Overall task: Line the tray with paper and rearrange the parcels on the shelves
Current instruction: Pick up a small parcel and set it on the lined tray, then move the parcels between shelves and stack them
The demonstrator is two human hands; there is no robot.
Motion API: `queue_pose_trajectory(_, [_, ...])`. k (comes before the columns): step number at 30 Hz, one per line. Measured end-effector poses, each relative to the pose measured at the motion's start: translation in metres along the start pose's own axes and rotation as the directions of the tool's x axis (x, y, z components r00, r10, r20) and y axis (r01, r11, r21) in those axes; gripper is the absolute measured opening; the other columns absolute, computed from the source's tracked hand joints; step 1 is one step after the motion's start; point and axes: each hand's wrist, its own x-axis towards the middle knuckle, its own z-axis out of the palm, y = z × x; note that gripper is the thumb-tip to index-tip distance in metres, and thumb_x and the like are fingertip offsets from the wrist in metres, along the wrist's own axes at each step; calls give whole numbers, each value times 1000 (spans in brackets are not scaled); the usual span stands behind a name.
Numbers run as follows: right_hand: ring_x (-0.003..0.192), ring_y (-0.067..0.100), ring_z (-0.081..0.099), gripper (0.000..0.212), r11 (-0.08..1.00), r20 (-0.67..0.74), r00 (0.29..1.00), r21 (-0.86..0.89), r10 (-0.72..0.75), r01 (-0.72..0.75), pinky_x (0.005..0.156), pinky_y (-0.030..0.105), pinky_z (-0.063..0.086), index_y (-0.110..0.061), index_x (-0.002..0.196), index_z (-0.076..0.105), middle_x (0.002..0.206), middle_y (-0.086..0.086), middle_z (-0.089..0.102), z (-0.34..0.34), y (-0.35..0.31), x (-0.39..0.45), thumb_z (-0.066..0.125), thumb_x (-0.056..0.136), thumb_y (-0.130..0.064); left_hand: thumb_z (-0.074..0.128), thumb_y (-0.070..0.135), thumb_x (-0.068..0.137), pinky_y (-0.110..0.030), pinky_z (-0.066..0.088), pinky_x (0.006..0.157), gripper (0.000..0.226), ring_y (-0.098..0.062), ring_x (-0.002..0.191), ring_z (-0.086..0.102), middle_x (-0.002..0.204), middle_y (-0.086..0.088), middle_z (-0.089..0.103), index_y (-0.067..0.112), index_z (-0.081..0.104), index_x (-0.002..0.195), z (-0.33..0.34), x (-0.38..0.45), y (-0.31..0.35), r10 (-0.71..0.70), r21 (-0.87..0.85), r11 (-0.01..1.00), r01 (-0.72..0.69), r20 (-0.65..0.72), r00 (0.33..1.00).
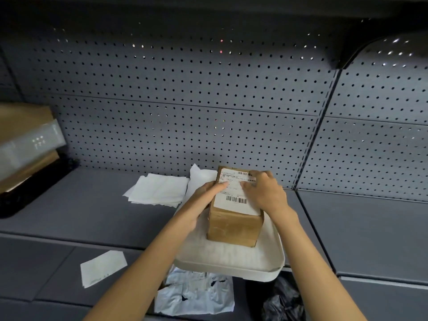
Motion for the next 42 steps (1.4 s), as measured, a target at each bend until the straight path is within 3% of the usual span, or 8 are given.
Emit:
queue_pose_trajectory(4, [130, 38, 54, 47, 1000, -2, 1000, -9, 15, -15, 104, 48, 44, -19, 145, 51, 150, 9, 45, 7, 1, 0, 50, 102, -39, 62, 42, 96, -25, 48, 87, 41, -10, 109, 67, 121, 4, 75, 25, 62, 133, -3, -1, -4, -21, 40, 999, 21, -21, 1000])
queue_pose_trajectory(9, [141, 35, 38, 47, 989, 13, 1000, -148, -12, 14, 106, 51, 41, -23, 151, 43, 154, 8, 39, 11, -4, 0, 43, 105, -34, 68, 52, 88, -40, 35, 119, 83, -18, 136, 50, 147, 2, 55, 35, 25, 157, -10, 3, -9, -31, 61, 998, 34, -54, 998])
queue_pose_trajectory(13, [150, 34, 23, 46, 970, -78, 981, -182, -178, 161, 115, 53, 30, -23, 149, 46, 161, 8, 32, 22, -27, -1, 49, 104, -31, 65, 30, 97, -30, 42, 105, 42, -6, 120, 55, 130, 5, 58, 22, 55, 138, -26, -8, 1, 239, 108, 969, -222, -192, 952])
queue_pose_trajectory(18, [113, 36, 52, 21, 912, -305, 881, 82, -361, 402, 83, 41, 43, -9, 106, 62, 115, 10, 63, 49, -88, -7, 54, 102, -28, 62, 21, 99, -15, 44, 60, 26, 2, 60, 62, 73, 0, 63, -4, 62, 92, -83, -32, 23, 457, 240, 887, -394, -342, 821])
queue_pose_trajectory(25, [80, 26, 54, 31, 785, -298, 853, 346, -428, 514, 66, 34, 35, -15, 81, 47, 80, -2, 60, 98, -204, -29, 48, 105, -34, 65, 23, 98, -22, 50, 65, 21, -14, 68, 64, 74, -4, 64, 7, 62, 85, -196, -83, 43, 629, 507, 749, -427, -339, 700])
queue_pose_trajectory(29, [79, 28, 58, 35, 674, -244, 829, 489, -504, 554, 65, 32, 40, -4, 91, 55, 92, 16, 69, 136, -285, -51, 46, 107, -34, 65, 25, 97, -21, 46, 69, 18, -13, 71, 61, 73, 8, 62, 12, 62, 84, -281, -118, 57, 708, 611, 664, -430, -329, 625])
queue_pose_trajectory(36, [93, 2, 59, 16, 531, -230, 806, 649, -545, 545, 85, 19, 45, -10, 102, 54, 98, -6, 64, 203, -411, -78, 49, 107, -24, 68, 10, 93, -14, 44, 77, 10, -9, 85, 61, 91, 2, 68, 20, 68, 91, -424, -163, 77, 740, 633, 645, -427, -380, 555])
queue_pose_trajectory(42, [120, -13, 48, 40, 541, -136, 847, 715, -514, 443, 107, 16, 38, -24, 146, 41, 139, -3, 53, 246, -467, -87, 43, 108, -34, 74, 21, 89, -17, 38, 102, 25, -16, 120, 53, 120, 0, 64, 20, 66, 113, -505, -180, 83, 820, 701, 570, -428, -513, 252])
